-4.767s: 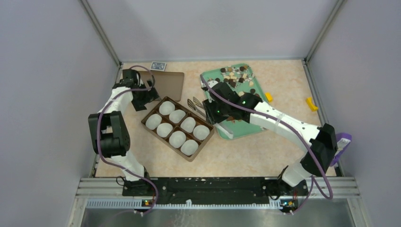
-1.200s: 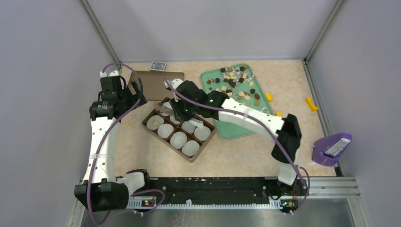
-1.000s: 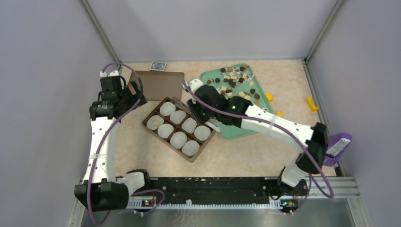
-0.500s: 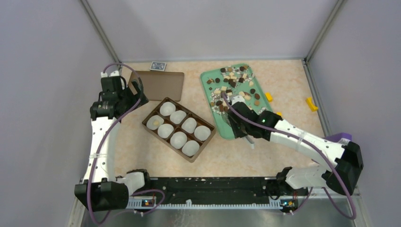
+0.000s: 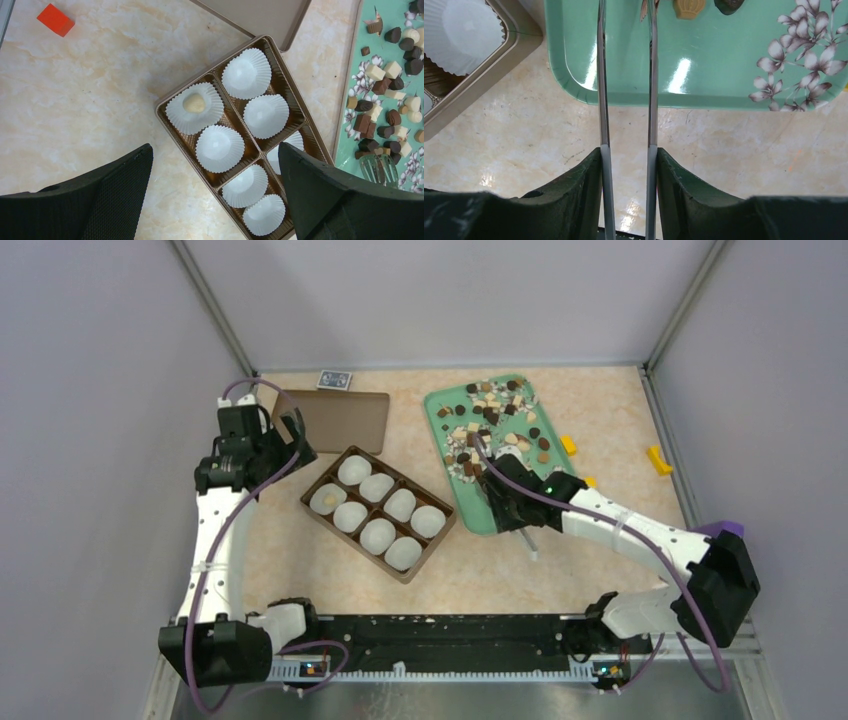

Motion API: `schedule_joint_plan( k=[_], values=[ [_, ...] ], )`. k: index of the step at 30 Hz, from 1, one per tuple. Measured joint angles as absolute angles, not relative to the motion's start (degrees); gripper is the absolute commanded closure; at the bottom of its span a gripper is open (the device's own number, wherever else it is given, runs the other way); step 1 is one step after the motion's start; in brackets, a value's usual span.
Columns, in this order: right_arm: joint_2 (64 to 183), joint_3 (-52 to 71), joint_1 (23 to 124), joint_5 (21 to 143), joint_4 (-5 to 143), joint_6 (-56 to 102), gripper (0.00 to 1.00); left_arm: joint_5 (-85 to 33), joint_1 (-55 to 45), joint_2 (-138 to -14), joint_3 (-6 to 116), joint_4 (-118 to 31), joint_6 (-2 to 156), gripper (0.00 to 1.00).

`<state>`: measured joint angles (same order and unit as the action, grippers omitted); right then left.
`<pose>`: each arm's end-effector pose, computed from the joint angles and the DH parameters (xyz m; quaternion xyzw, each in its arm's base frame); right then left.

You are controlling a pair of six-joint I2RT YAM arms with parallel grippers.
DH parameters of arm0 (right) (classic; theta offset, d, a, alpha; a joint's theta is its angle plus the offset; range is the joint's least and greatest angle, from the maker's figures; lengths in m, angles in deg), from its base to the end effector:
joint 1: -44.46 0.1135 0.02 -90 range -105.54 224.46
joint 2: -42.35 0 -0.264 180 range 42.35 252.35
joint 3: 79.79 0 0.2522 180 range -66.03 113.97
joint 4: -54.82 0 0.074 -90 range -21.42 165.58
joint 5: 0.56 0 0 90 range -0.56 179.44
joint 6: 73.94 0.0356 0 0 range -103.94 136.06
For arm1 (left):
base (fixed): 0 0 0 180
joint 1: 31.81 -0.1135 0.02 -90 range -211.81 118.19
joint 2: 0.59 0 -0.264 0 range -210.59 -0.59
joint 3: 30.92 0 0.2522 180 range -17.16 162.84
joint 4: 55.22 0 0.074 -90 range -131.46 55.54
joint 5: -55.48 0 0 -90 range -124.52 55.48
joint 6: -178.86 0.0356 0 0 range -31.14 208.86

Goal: Pack the chocolate

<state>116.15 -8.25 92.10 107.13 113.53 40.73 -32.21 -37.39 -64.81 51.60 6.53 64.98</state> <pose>0.1769 0.1780 0.2627 -0.1527 0.9451 0.0259 0.2878 0.2233 0.0204 0.3551 -0.2258 0.8903 -0.0811 0.3871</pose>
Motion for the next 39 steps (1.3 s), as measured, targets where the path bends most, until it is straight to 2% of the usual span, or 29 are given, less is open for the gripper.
schedule_joint_plan(
  k=[14,24,33,39],
  values=[
    [119.54,-8.25,91.51,107.22,111.24,40.64,0.56,-31.38,-37.39,-64.83,50.33,5.07,64.74,0.01],
    [123.06,-8.1,91.42,107.37,108.2,40.18,0.57,-30.9,-37.39,-64.83,49.04,4.74,64.74,0.01],
    [124.37,-7.82,91.42,107.81,107.35,39.79,0.71,-30.88,-37.39,-64.83,48.67,4.34,64.76,0.01],
    [123.08,-7.82,91.42,108.6,108.2,39.92,0.92,-30.84,-37.39,-64.83,48.19,3.95,64.76,0.01]
  ],
)
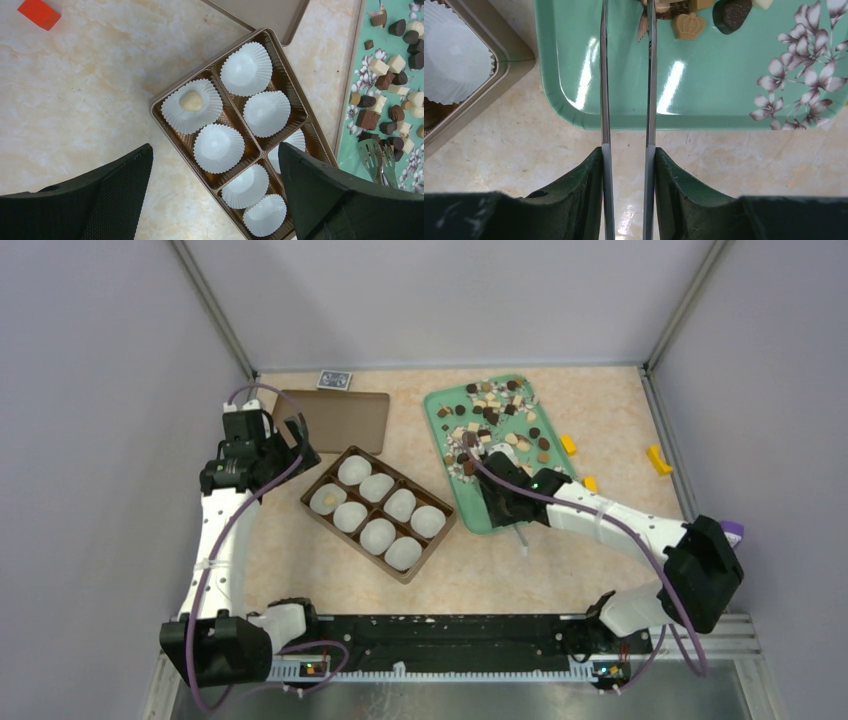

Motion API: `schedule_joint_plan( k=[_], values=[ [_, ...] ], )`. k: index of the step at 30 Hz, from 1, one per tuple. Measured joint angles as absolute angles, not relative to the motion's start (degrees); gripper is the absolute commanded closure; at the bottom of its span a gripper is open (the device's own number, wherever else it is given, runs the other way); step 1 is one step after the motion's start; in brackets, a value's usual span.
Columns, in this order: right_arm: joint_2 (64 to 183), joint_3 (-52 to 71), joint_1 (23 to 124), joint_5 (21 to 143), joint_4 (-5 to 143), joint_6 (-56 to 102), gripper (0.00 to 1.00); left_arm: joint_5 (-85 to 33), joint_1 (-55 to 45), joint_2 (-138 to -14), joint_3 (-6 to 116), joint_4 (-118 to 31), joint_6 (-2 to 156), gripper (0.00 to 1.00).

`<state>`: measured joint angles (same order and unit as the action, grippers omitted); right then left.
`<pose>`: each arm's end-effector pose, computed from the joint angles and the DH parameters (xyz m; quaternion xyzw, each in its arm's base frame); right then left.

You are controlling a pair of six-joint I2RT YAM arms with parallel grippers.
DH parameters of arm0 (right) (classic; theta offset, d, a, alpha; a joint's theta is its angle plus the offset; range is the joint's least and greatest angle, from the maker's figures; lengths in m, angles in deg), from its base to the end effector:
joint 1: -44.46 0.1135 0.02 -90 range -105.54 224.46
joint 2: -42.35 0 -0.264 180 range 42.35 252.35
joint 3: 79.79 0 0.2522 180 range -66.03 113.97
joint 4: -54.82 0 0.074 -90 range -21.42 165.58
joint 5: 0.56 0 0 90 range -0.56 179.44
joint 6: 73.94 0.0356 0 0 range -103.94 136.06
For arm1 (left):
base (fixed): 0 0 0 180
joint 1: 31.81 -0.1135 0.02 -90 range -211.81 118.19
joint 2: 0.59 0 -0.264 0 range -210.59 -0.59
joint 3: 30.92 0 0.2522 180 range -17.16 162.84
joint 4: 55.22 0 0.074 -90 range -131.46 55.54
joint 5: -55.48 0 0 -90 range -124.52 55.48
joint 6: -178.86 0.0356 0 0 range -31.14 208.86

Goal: Pack the chocolate

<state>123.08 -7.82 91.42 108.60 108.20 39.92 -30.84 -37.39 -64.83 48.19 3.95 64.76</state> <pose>0.1976 0.1945 0.2405 -0.1524 0.9457 0.0059 0.2871 0.2266 0.0198 0.3395 -0.2238 0.8935 -0.0917 0.3783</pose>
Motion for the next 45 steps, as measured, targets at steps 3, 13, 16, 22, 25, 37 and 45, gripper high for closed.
schedule_joint_plan(
  k=[3,13,16,22,25,37,45],
  values=[
    [120.81,-7.82,91.4,109.08,109.68,40.23,0.92,-30.81,-37.39,-64.83,48.16,3.95,64.76,0.01],
    [116.31,-8.06,91.4,108.84,112.11,41.21,0.68,-29.81,-37.39,-64.81,47.79,3.56,64.74,0.01],
    [116.26,-8.89,91.4,108.33,112.18,41.58,0.62,-29.79,-37.39,-64.79,47.77,3.56,64.74,0.01],
    [116.26,-9.52,91.4,107.66,112.72,41.89,0.56,-29.79,-37.39,-64.37,47.66,3.56,64.74,0.01],
    [116.26,-9.52,91.4,107.57,112.74,41.91,0.55,-29.81,-37.39,-64.0,47.64,3.54,64.74,0.01],
    [113.77,-9.52,91.4,107.57,114.4,42.7,0.55,-29.74,-37.39,-63.7,47.64,3.56,64.74,0.01],
    [112.37,-9.81,91.4,107.35,114.95,43.2,0.62,-29.35,-37.39,-63.7,47.64,3.56,64.68,0.01]
  ],
)
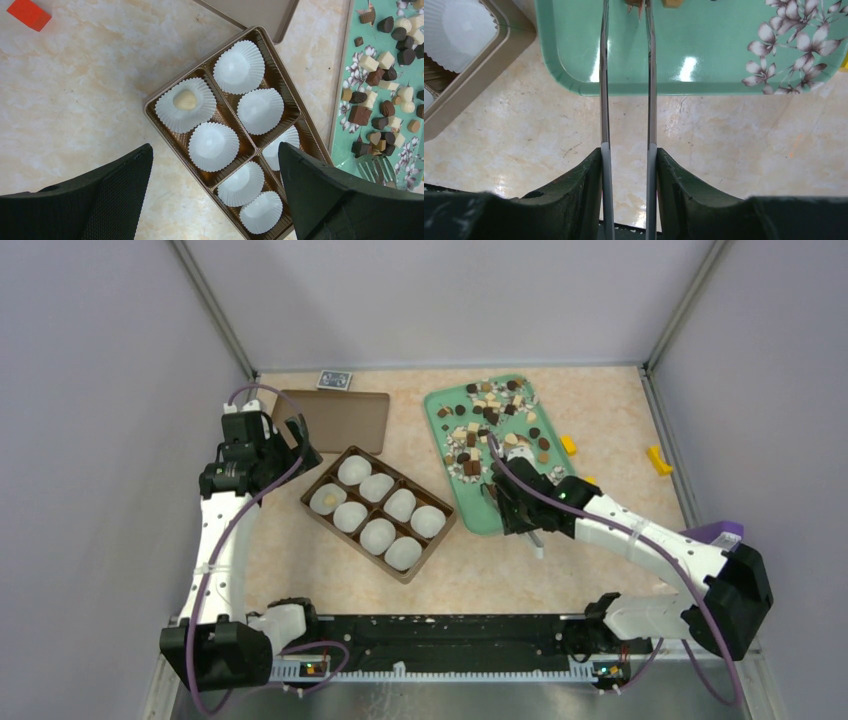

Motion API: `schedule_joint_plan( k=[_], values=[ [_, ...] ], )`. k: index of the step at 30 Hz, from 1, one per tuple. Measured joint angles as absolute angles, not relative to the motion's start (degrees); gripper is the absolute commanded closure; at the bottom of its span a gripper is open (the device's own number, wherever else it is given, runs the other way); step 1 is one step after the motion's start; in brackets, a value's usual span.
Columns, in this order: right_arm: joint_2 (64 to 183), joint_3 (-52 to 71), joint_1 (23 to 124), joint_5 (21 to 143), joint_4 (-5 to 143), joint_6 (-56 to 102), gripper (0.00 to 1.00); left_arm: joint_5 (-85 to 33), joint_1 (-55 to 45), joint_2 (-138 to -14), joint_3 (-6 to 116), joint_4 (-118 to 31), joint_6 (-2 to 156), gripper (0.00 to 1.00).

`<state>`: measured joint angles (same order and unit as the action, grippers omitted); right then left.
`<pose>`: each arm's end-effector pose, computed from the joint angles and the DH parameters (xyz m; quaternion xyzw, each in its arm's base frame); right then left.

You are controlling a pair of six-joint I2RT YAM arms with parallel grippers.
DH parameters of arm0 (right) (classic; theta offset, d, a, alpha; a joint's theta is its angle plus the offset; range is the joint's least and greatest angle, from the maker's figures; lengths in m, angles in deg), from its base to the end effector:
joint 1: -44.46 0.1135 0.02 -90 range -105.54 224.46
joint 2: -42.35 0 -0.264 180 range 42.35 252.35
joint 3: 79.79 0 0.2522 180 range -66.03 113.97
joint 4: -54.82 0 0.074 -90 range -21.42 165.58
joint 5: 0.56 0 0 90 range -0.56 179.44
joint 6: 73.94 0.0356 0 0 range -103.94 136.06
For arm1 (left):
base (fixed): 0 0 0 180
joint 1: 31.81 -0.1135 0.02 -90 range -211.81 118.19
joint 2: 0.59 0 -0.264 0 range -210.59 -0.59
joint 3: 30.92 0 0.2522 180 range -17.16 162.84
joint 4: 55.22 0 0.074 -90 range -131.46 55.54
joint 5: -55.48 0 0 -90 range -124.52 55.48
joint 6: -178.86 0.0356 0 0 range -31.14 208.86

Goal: Pack the chocolate

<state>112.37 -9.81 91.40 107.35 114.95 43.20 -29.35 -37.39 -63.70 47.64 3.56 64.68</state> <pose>0.1689 0.1647 0.2679 -0.1246 0.9472 0.0331 0.2936 0.2226 0.0185 0.3410 -0.2183 0.8911 -0.1048 0.3838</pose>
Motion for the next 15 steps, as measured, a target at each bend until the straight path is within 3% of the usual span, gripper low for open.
schedule_joint_plan(
  k=[12,15],
  values=[
    [114.01,-12.17,91.4,107.31,113.6,43.11,0.64,-29.17,-37.39,-63.7,47.64,3.56,64.72,0.01],
    [114.56,-12.17,91.4,107.55,112.94,42.76,0.75,-29.17,-37.39,-63.7,47.64,3.56,64.72,0.01]
  ],
)
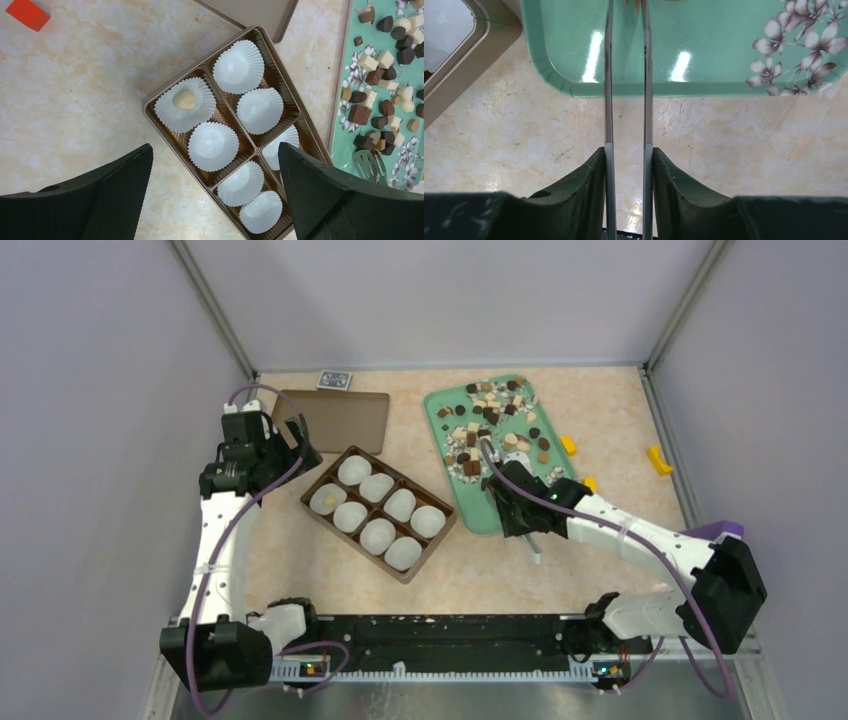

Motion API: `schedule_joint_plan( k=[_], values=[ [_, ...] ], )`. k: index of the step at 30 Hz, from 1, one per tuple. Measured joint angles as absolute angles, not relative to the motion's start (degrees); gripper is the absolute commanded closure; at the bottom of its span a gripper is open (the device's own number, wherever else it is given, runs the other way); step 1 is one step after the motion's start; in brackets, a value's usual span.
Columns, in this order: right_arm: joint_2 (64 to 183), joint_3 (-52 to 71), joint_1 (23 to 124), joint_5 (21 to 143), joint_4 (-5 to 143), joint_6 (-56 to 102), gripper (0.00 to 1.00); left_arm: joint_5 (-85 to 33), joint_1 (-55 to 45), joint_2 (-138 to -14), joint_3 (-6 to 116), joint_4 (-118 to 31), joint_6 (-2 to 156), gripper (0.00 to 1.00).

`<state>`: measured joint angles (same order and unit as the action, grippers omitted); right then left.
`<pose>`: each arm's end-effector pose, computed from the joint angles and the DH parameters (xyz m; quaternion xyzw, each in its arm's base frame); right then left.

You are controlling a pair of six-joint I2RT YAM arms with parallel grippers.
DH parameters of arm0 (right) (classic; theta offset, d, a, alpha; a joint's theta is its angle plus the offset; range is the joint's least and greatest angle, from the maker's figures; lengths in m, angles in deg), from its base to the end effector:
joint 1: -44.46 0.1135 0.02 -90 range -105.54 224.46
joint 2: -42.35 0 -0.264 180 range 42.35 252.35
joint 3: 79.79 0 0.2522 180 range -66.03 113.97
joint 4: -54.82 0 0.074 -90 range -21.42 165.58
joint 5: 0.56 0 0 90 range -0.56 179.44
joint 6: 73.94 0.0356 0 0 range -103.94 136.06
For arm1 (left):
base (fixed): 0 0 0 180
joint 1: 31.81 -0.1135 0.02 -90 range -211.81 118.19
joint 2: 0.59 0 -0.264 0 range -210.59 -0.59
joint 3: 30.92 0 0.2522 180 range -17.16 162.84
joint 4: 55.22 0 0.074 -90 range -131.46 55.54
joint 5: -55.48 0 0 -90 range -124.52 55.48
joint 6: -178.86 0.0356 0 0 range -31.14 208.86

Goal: Pack the chocolate

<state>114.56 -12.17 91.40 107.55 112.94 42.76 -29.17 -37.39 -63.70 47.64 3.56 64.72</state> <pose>0.1721 0.1679 0.2489 -0.1321 0.9513 0.0172 0.2782 0.2226 0.0184 0.3410 -0.2174 0.8913 -0.1061 0.3836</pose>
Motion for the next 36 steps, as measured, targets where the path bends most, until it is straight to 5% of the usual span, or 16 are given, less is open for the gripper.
schedule_joint_plan(
  k=[4,22,36],
  values=[
    [114.8,-12.17,91.4,107.9,112.48,42.67,1.0,-29.17,-37.39,-63.7,47.64,3.56,64.72,0.01],
    [112.77,1.32,92.62,105.91,115.02,40.99,1.0,-30.18,-37.39,-63.0,47.64,3.62,64.79,0.01],
    [131.69,13.08,99.88,97.51,103.28,37.12,1.0,-32.67,-37.39,-61.05,47.64,5.94,65.2,0.01]
  ],
)
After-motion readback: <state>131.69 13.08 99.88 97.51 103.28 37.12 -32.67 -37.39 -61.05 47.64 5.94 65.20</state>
